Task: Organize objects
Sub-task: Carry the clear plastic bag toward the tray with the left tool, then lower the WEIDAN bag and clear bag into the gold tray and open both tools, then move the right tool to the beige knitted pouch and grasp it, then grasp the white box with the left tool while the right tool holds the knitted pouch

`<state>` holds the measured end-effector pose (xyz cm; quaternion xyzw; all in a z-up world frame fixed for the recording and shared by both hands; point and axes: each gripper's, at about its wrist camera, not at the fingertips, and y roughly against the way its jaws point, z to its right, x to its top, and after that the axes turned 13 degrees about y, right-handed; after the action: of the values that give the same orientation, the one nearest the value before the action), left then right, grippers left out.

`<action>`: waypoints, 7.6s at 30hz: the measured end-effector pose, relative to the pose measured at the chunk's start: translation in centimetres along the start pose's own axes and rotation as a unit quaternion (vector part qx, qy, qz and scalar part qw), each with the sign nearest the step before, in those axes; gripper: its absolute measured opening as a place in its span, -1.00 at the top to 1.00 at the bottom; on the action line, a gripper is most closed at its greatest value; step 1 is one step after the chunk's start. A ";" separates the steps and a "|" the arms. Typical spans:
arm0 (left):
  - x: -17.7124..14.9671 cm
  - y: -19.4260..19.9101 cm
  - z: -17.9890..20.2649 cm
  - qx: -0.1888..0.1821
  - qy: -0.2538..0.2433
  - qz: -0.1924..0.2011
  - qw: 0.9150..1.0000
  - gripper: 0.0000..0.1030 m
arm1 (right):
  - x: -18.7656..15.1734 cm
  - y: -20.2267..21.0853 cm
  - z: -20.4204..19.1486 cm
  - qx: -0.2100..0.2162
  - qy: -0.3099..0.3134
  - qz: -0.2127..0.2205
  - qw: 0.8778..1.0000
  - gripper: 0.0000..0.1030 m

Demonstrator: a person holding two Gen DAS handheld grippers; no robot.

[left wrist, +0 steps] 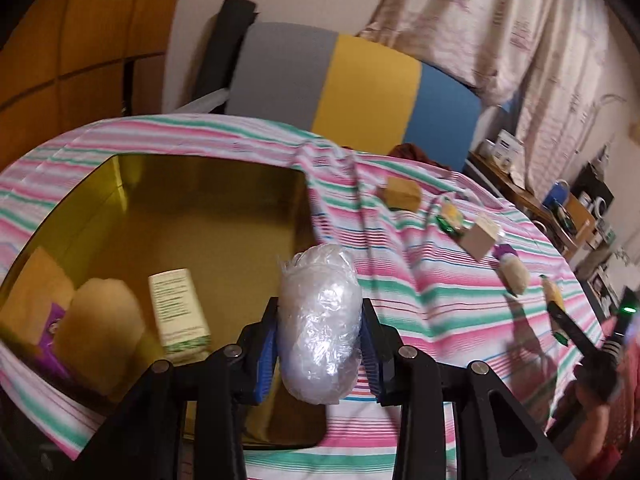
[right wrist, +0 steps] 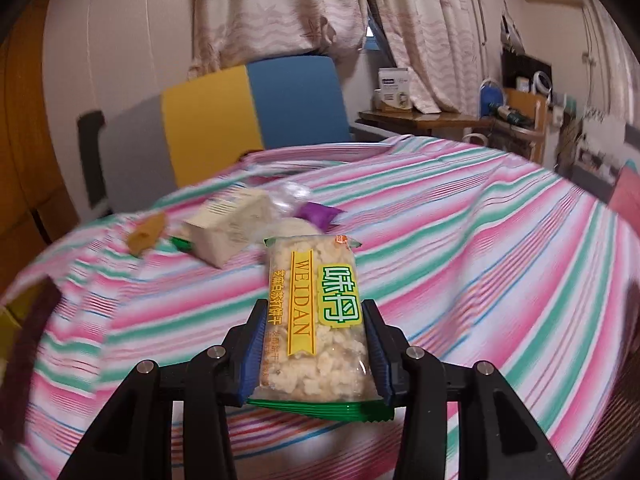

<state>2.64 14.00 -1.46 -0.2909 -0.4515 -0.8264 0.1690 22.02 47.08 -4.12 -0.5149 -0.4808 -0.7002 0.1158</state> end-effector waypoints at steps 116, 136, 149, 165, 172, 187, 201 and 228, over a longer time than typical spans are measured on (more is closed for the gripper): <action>-2.8 3.8 -1.0 0.032 -0.027 0.021 0.999 -1.00 | 1.1 -4.4 -10.3 0.061 0.103 -0.115 0.986 0.07; -4.2 1.6 5.7 0.005 -0.110 -0.015 0.994 -1.00 | 5.7 -12.4 1.5 -0.015 0.072 -0.104 0.992 -0.34; -3.7 -2.4 10.8 -0.016 -0.133 -0.040 0.990 -1.00 | 4.1 -12.6 3.0 0.021 0.018 -0.099 0.995 -0.08; -1.5 -14.0 23.6 -0.024 -0.212 -0.070 0.975 -1.00 | 2.9 -11.3 5.2 -0.043 -0.044 -0.082 0.995 -0.09; 0.0 -19.7 27.2 -0.004 -0.221 -0.072 0.973 -0.99 | 2.9 -11.5 4.7 -0.059 -0.027 -0.079 0.995 -0.09; -0.3 -23.1 29.9 -0.041 -0.256 -0.029 0.965 -0.82 | 2.8 -11.6 4.6 -0.065 -0.022 -0.074 0.995 -0.09; -2.4 -22.3 29.5 -0.071 -0.284 -0.028 0.956 0.02 | 2.8 -11.5 4.3 -0.073 -0.014 -0.074 0.994 -0.10; -4.2 -11.5 16.9 -0.060 -0.159 0.012 0.985 0.02 | 3.4 -7.7 -1.0 -0.035 0.081 -0.008 0.996 -0.08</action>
<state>5.18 34.48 -4.38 -0.4335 -0.4184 -0.7933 0.0877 14.87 51.37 -5.57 -0.4564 -0.4492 -0.7568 0.1311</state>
